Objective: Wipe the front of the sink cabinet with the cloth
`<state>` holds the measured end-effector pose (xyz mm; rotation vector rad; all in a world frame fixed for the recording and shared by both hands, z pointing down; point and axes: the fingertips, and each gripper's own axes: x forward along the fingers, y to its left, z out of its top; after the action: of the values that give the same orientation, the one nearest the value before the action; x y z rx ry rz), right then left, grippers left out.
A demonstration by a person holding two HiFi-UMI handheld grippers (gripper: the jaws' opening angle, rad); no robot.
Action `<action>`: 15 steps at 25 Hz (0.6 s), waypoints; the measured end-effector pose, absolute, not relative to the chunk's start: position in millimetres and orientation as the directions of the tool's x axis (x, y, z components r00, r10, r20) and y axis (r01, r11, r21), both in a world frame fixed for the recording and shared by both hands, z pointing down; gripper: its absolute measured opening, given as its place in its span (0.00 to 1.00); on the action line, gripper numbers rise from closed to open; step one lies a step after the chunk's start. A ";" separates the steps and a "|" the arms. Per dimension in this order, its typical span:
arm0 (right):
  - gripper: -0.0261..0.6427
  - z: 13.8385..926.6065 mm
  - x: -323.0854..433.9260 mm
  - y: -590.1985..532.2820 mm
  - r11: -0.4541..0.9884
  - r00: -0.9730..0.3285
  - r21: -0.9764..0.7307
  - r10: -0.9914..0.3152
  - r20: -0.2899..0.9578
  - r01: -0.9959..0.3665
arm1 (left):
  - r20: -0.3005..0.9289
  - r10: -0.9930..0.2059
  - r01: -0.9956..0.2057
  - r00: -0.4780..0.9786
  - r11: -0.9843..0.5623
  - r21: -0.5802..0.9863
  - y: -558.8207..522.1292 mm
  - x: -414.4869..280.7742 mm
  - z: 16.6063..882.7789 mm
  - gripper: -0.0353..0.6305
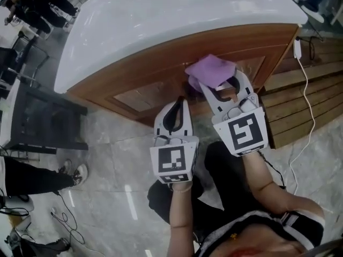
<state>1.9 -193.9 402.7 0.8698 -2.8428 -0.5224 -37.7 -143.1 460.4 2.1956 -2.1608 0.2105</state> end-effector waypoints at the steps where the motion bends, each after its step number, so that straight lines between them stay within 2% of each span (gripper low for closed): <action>1: 0.28 403.5 2.0 -194.5 0.770 -0.826 0.370 -0.564 0.014 -0.520 | 0.138 -0.990 -0.997 0.009 -0.018 -0.070 -145.9 -37.3 463.7 0.05; 15: 0.28 402.0 5.8 -193.5 0.764 -0.834 0.385 -0.552 -0.027 -0.518 | 0.104 -0.991 -0.994 0.089 -0.094 -0.053 -161.9 -23.1 464.2 0.05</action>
<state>5.8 -193.5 402.0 0.8713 -2.8676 -0.5866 -23.1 -161.9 464.2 2.2946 -2.0928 0.1760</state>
